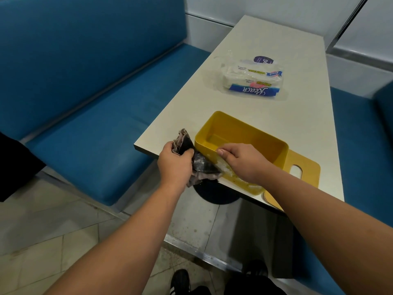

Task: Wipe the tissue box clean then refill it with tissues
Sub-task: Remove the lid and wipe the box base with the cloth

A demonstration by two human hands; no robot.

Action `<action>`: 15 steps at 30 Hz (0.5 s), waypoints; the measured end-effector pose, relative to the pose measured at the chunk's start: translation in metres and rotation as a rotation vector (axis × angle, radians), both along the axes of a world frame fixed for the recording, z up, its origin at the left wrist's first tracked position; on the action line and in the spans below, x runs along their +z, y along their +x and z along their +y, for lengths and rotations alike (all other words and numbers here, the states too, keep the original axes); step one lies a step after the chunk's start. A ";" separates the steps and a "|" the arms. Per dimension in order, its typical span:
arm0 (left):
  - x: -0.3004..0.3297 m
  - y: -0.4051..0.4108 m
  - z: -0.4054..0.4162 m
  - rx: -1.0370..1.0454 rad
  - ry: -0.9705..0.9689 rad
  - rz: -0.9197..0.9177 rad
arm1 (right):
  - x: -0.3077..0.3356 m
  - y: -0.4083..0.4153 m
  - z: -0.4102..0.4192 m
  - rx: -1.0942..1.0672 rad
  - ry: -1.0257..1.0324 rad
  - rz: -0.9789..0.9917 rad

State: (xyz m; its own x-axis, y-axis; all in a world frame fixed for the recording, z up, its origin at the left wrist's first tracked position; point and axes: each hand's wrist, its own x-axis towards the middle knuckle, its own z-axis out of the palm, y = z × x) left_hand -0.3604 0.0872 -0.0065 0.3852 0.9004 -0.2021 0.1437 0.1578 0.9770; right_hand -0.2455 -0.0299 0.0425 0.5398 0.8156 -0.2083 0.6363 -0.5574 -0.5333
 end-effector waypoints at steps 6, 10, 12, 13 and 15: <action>0.006 0.004 -0.015 0.018 0.015 -0.110 | -0.002 0.002 0.001 -0.002 0.017 0.062; 0.009 0.008 -0.036 0.026 0.100 -0.057 | -0.002 0.002 0.002 -0.013 0.044 0.096; 0.010 0.009 -0.041 0.016 0.094 -0.060 | -0.001 0.002 0.002 -0.020 0.043 0.101; 0.011 0.009 -0.040 0.018 0.080 -0.067 | -0.001 0.002 0.002 -0.021 0.043 0.103; 0.010 0.009 -0.035 0.048 0.052 -0.081 | -0.001 0.002 0.001 -0.020 0.051 0.111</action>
